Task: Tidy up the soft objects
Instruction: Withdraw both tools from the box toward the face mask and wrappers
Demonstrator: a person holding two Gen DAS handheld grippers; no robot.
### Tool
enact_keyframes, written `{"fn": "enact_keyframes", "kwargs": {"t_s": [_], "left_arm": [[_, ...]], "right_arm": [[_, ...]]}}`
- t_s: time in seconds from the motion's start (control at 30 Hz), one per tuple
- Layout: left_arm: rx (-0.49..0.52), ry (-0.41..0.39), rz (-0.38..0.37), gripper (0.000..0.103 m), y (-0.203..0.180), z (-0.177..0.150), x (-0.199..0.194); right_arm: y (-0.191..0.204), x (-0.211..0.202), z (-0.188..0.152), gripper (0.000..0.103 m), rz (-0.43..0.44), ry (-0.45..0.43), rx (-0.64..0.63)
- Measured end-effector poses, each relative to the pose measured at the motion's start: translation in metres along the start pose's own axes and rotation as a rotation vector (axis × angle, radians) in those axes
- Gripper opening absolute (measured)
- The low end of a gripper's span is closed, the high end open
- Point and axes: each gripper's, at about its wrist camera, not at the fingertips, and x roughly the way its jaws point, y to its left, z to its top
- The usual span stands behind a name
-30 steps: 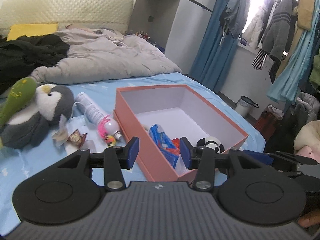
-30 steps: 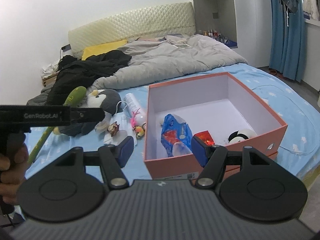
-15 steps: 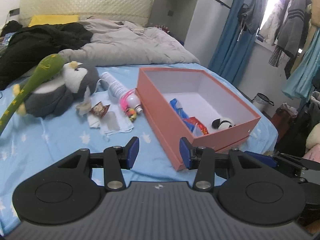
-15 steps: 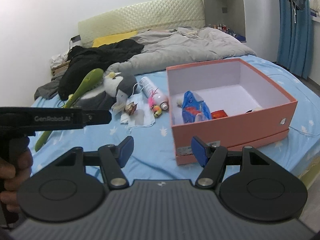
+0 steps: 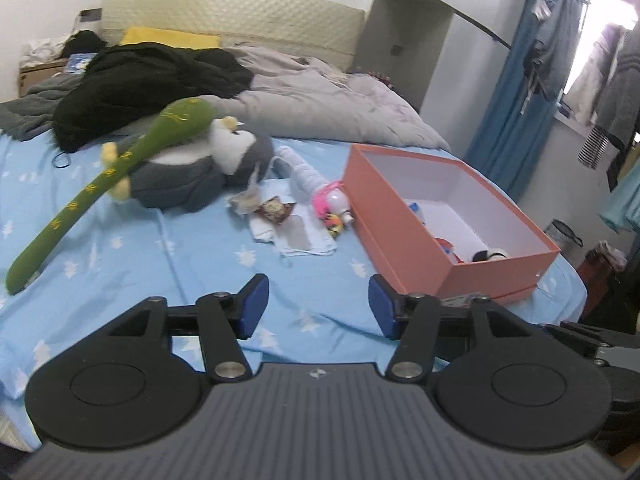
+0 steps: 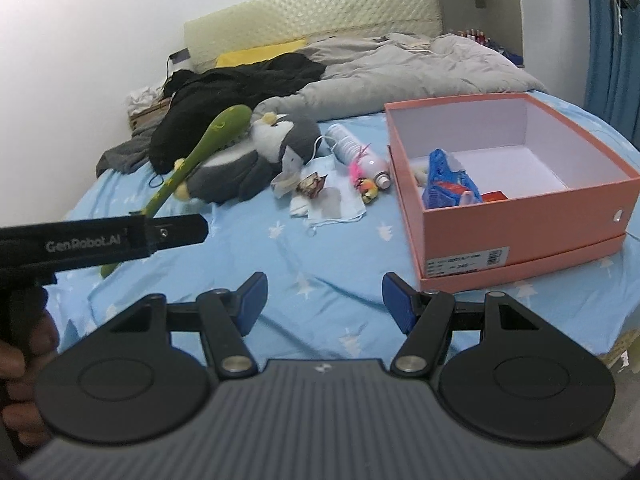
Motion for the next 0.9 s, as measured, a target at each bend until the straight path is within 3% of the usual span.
{"fn": "enact_keyframes", "kwargs": {"t_s": [0.37,0.8,0.9], "left_arm": [[-0.07,0.021,-0.001,0.065,0.032,-0.002,0.017],[-0.058,0.047,0.029,0.065,0.066,0.005,0.117],[-0.044,0.056,0.04,0.065,0.074,0.01,0.142]], "right_arm": [[0.022,0.02,-0.001,0.066,-0.014,0.005,-0.072],[0.019,0.098,0.005,0.066,0.013,0.024,-0.116],[0.015,0.12,0.01,0.066,-0.018,0.033,-0.079]]}}
